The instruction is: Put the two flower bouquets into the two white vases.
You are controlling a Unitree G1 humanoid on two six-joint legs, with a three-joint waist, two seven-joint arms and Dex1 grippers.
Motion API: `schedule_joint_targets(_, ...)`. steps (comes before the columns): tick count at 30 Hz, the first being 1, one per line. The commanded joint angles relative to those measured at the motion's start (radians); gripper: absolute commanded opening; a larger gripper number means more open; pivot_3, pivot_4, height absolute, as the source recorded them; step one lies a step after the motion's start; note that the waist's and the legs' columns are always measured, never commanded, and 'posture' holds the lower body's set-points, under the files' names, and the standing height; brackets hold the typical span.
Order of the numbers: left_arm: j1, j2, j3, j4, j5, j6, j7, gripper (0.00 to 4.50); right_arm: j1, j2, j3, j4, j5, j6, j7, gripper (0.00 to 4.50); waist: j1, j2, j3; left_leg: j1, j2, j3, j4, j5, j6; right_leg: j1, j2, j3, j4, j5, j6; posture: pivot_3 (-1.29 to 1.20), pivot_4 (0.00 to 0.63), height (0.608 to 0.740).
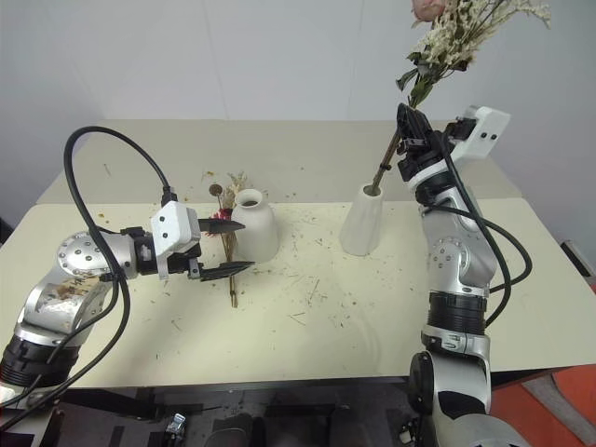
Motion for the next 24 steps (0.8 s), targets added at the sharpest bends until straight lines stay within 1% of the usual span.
schedule_joint_targets(1,-0.002,0.012,0.03,-0.035,-0.01,-0.001,0.007,3.59,-0.005,0.002,0.009,0.007,-0.033,-0.067,0.017,0.23,0.0,0.0,0.0,0.0,0.0,0.0,0.0,0.0,0.0,0.0,0.0,0.0,0.0,0.0,0.0,0.0,0.15,0.74)
schedule_joint_targets(12,0.001,0.017,0.033,-0.041,-0.009,-0.004,0.011,3.59,0.007,0.032,0.045,0.084,-0.094,-0.145,0.05,0.23,-0.003,0.0,0.0,0.0,0.0,0.0,0.0,0.0,0.0,0.0,0.0,0.0,0.0,0.0,0.0,0.0,0.15,0.74)
schedule_joint_targets(19,0.005,0.018,0.032,-0.046,-0.009,-0.005,0.015,3.59,0.036,0.045,0.059,0.075,-0.111,-0.158,0.055,0.23,-0.003,0.0,0.0,0.0,0.0,0.0,0.0,0.0,0.0,0.0,0.0,0.0,0.0,0.0,0.0,0.0,0.15,0.74)
schedule_joint_targets(24,0.02,0.028,0.041,-0.053,-0.017,-0.011,0.002,3.59,0.081,0.061,0.074,0.067,-0.141,-0.22,0.066,0.23,-0.003,0.0,0.0,0.0,0.0,0.0,0.0,0.0,0.0,0.0,0.0,0.0,0.0,0.0,0.0,0.0,0.15,0.74)
